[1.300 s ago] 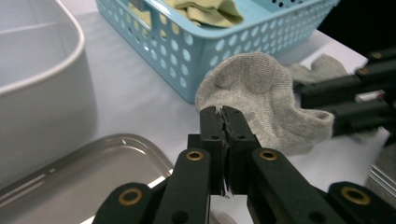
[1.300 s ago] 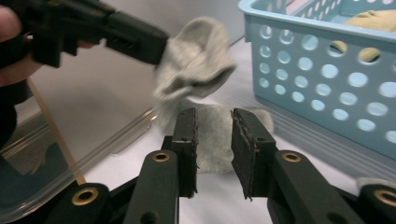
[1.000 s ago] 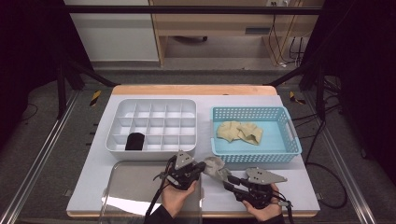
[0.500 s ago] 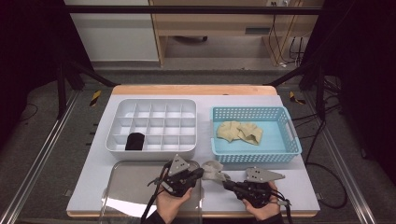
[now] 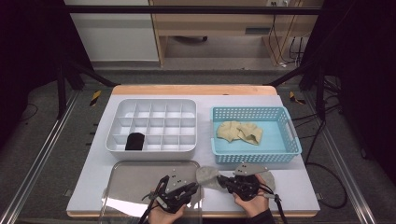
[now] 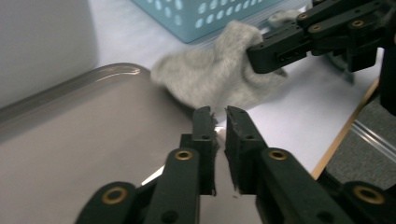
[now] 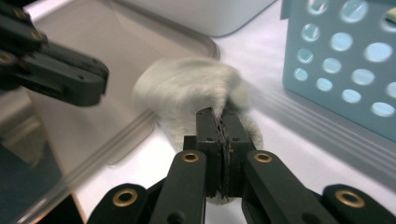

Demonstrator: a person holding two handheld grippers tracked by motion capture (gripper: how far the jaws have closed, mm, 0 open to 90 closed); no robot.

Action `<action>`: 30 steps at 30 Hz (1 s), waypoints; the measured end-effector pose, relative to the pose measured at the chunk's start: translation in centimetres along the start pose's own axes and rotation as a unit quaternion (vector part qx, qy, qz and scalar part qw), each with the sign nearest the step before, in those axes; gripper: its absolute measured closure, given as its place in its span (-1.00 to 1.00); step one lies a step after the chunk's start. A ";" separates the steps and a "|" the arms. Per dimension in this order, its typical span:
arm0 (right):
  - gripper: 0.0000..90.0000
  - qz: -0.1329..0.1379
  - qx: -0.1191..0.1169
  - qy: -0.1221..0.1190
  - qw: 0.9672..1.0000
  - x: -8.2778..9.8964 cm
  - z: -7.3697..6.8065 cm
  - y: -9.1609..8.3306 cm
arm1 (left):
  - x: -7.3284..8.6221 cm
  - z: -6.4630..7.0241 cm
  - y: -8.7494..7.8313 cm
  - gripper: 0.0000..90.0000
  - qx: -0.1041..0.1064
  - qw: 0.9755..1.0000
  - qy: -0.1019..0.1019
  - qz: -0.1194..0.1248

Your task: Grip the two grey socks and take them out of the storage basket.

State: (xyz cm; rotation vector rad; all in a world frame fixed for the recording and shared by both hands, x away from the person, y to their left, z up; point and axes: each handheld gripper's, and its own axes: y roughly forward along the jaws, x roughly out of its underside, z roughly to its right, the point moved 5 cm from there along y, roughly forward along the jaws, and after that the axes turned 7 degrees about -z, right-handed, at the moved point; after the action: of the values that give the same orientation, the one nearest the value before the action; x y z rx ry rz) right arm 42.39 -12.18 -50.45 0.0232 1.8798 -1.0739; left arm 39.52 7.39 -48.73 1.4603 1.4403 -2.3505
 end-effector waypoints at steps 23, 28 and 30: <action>0.54 0.012 0.022 -0.003 1.000 0.6 0.6 -2.0 | -4.0 -2.5 5.1 0.43 -0.029 0.998 -0.004 -0.054; 0.51 0.008 0.006 -0.016 1.000 1.5 0.4 -2.1 | -3.8 -2.5 5.7 0.64 -0.036 0.997 -0.003 -0.064; 0.50 0.005 0.003 -0.022 1.000 1.6 0.2 -1.8 | -3.8 -2.3 5.7 0.77 -0.038 0.997 -0.001 -0.062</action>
State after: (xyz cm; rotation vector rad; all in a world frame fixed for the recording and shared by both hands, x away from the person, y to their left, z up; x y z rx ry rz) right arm 40.89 -14.09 -50.44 0.0122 1.8358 -1.0641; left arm 45.87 4.17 -50.20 1.3883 1.6471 -2.3351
